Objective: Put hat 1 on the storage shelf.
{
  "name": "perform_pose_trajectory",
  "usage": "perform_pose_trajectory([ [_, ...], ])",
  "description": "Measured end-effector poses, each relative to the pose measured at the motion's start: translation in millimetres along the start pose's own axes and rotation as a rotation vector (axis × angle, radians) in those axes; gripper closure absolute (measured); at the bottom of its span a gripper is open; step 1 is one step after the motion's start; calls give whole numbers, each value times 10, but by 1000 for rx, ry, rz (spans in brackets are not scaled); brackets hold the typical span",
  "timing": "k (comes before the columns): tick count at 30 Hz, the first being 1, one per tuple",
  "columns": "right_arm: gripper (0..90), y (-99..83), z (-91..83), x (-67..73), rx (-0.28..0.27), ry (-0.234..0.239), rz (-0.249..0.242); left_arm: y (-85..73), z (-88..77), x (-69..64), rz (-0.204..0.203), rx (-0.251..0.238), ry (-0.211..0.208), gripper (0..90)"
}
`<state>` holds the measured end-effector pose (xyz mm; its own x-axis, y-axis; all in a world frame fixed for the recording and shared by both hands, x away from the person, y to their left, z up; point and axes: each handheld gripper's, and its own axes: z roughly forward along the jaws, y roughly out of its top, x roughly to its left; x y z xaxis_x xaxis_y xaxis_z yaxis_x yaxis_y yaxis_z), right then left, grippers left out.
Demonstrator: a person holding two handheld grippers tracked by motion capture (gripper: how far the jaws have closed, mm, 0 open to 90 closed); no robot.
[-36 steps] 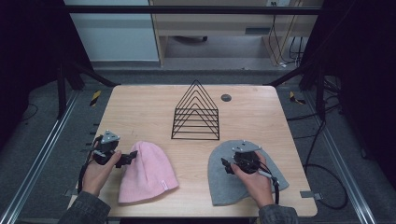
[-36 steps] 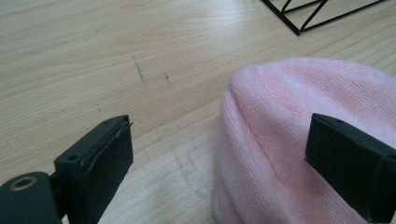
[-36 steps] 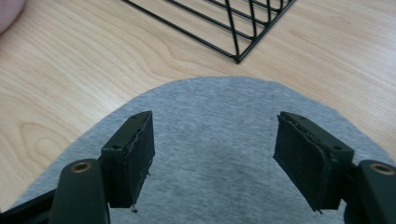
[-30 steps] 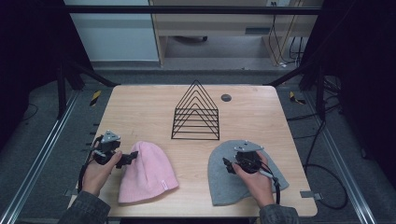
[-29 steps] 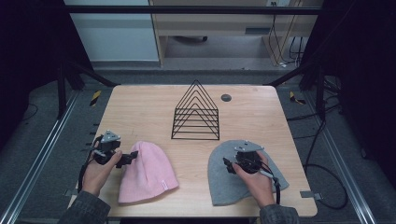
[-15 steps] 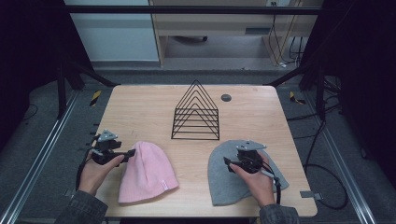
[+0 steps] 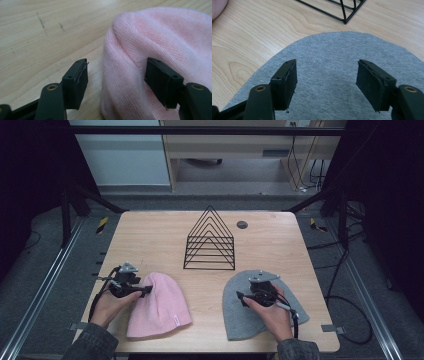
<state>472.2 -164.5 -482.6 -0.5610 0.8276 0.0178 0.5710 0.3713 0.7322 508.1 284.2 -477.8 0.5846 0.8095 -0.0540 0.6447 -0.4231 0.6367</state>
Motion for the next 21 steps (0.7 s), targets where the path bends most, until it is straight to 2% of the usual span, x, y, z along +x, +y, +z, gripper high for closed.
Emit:
perform_pose_trajectory([
  [1, 327, 0, 1, 3, 4, 1, -2, 0, 0, 0, 0, 0, 0, 382],
  [2, 326, 0, 4, 9, 4, 4, -2, -2, 5, 4, -6, -2, -31, 428],
  [5, 326, 2, 5, 16, 5, 6, -5, -10, 11, -7, -3, 4, -65, 566],
  [7, 327, 3, 8, 15, 7, 7, -5, -12, 14, -12, 6, 21, -67, 666],
  [9, 327, 3, 6, 14, 9, 4, -3, -9, 16, -20, 9, 28, -62, 727],
  [12, 329, 6, 0, 13, 6, 2, -6, 12, -6, -41, 10, 32, -40, 764],
  [18, 330, 12, -5, 24, -3, -5, -11, 37, -125, -56, 11, -19, -4, 781],
  [21, 329, 17, -11, 24, -6, -10, -19, 42, -281, -35, -14, -87, 0, 784],
])
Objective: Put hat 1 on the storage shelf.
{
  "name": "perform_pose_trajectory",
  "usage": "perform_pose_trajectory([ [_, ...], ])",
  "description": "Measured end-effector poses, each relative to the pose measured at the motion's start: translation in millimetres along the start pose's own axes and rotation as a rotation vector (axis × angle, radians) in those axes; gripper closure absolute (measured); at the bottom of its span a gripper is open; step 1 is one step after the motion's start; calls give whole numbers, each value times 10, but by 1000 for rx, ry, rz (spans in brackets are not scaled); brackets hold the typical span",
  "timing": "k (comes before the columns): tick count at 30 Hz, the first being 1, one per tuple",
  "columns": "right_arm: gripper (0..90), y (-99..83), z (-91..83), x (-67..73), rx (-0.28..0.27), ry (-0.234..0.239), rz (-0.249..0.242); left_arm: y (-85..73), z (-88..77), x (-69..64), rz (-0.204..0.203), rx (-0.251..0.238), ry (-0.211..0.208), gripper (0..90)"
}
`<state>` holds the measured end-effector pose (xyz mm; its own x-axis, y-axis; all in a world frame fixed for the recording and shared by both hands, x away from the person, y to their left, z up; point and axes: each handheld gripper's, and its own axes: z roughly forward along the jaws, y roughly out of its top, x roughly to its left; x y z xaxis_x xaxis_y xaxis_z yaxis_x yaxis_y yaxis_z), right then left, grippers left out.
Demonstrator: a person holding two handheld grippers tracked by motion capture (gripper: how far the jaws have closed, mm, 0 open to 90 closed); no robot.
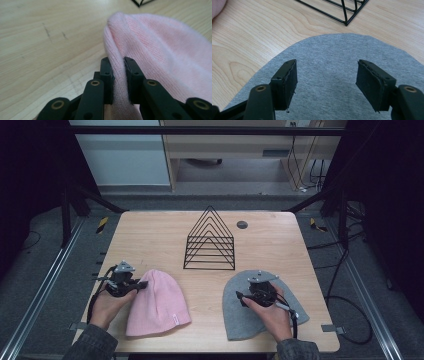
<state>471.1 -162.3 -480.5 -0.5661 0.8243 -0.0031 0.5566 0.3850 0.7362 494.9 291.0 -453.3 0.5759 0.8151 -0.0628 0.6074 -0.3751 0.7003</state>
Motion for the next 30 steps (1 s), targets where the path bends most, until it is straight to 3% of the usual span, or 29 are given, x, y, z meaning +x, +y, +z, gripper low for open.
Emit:
perform_pose_trajectory([
  [3, 329, 6, -15, -5, -10, -4, 5, 16, -117, -19, 10, -40, 21, 789],
  [8, 328, 13, -32, -19, -21, -17, 4, 123, -303, -157, 74, -99, 48, 792],
  [12, 327, 21, -54, -11, -33, -26, 7, 207, -374, -279, 122, -117, 47, 794],
  [13, 322, 33, -71, -1, -41, -23, 0, 279, -433, -381, 167, -127, 48, 794],
  [16, 306, 77, -101, 17, -69, -17, 13, 383, -504, -502, 232, -135, 53, 794],
  [26, 266, 406, -284, 185, -103, 7, -85, 779, -742, -685, 331, -167, 32, 795],
  [27, 259, 479, -301, 221, -103, 21, -101, 888, -795, -690, 358, -176, 37, 795],
  [30, 252, 583, -322, 274, -108, 30, -126, 1037, -883, -691, 354, -191, 29, 795],
])
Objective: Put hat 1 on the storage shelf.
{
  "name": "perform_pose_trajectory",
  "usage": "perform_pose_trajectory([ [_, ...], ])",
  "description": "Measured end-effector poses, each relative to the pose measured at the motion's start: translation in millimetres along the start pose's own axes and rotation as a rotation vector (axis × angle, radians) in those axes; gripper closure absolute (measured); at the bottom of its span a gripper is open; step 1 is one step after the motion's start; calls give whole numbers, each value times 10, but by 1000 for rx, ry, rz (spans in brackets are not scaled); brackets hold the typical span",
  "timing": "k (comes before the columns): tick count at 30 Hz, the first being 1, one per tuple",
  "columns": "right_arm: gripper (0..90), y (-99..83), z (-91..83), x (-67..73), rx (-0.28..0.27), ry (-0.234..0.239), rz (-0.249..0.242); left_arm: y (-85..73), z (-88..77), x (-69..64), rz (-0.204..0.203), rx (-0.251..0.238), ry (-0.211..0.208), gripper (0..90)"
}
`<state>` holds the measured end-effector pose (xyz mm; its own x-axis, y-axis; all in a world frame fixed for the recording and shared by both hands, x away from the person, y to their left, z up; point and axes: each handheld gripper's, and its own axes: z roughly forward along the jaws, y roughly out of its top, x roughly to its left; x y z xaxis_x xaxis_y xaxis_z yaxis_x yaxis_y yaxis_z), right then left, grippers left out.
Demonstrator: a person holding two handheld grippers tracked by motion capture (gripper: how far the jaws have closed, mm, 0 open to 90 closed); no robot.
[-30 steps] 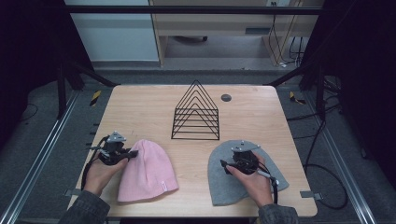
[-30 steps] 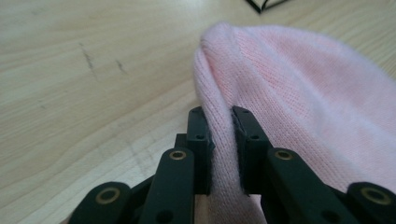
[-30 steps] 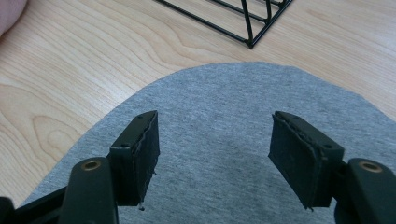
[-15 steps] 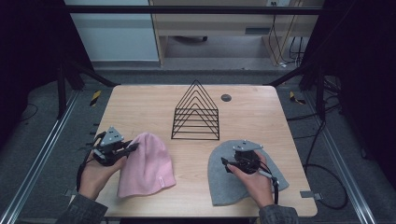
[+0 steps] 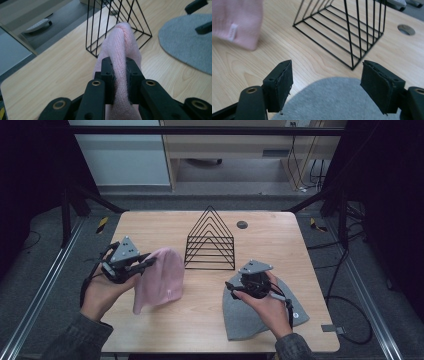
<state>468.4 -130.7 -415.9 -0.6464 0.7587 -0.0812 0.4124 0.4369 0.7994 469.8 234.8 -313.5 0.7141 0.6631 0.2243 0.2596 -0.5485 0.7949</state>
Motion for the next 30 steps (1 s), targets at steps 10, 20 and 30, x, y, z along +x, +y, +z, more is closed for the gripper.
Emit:
perform_pose_trajectory([
  [10, 262, 351, 0, 135, -17, 69, -50, 395, -165, 177, -11, -59, -4, 793],
  [20, 286, 584, 80, 247, -22, 119, -79, 606, -197, 253, 1, -45, 2, 794],
  [30, 372, 657, 161, 331, -21, 157, -93, 856, -254, 177, 16, -92, -21, 794],
])
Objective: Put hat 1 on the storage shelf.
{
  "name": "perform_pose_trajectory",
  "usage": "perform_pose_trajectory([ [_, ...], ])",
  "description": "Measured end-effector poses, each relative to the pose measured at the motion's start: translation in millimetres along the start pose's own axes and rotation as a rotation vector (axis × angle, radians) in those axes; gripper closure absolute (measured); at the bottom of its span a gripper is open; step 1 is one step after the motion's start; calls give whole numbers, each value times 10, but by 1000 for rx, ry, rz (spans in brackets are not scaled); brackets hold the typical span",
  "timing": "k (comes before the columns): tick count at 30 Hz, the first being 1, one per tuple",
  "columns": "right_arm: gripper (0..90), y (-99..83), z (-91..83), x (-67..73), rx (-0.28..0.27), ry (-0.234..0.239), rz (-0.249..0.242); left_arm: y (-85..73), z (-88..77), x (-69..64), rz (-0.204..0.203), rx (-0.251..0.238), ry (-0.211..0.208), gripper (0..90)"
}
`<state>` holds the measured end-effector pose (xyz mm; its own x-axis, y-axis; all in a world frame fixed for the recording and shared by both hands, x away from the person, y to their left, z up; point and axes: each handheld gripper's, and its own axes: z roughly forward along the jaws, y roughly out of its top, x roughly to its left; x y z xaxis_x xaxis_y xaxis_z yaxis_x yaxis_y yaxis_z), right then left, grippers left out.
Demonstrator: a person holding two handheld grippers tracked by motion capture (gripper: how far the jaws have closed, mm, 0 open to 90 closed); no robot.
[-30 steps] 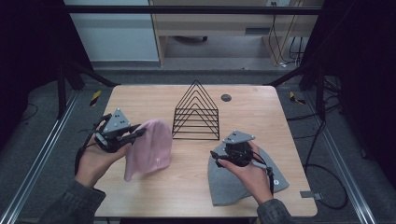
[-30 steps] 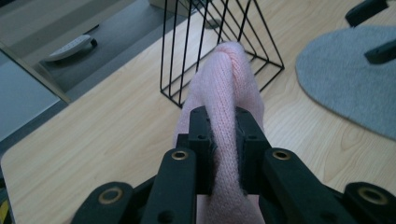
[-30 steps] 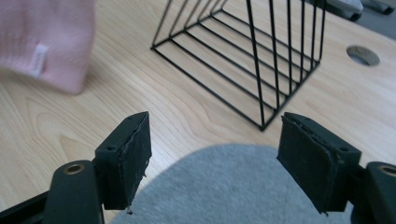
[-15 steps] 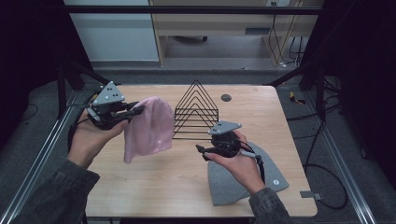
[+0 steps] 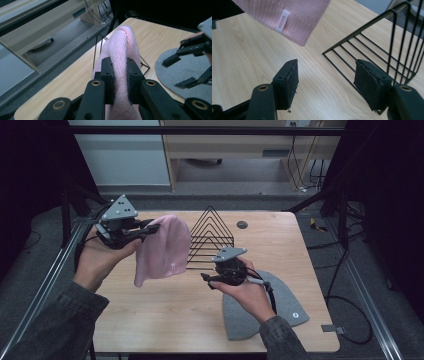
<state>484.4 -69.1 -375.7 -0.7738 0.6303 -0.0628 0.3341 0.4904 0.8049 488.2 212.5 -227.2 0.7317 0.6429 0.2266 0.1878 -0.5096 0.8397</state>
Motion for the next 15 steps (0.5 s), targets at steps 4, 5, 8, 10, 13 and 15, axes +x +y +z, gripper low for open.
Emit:
perform_pose_trajectory([
  [4, 398, 38, 33, 27, -1, 21, -12, 96, -5, -65, 7, -25, -26, 794],
  [5, 403, 49, 44, 29, -3, 23, -15, 116, -1, -83, 10, -27, -32, 794],
  [8, 407, 83, 66, 27, -2, 38, -13, 165, 15, -133, 16, -35, -51, 794],
  [10, 408, 100, 76, 20, -5, 48, -8, 198, 27, -178, 25, -42, -61, 794],
  [13, 419, 120, 106, 12, -4, 65, -3, 227, 49, -222, 30, -53, -75, 794],
  [15, 475, 130, 122, 10, -3, 70, -7, 236, 70, -240, 30, -53, -80, 794],
])
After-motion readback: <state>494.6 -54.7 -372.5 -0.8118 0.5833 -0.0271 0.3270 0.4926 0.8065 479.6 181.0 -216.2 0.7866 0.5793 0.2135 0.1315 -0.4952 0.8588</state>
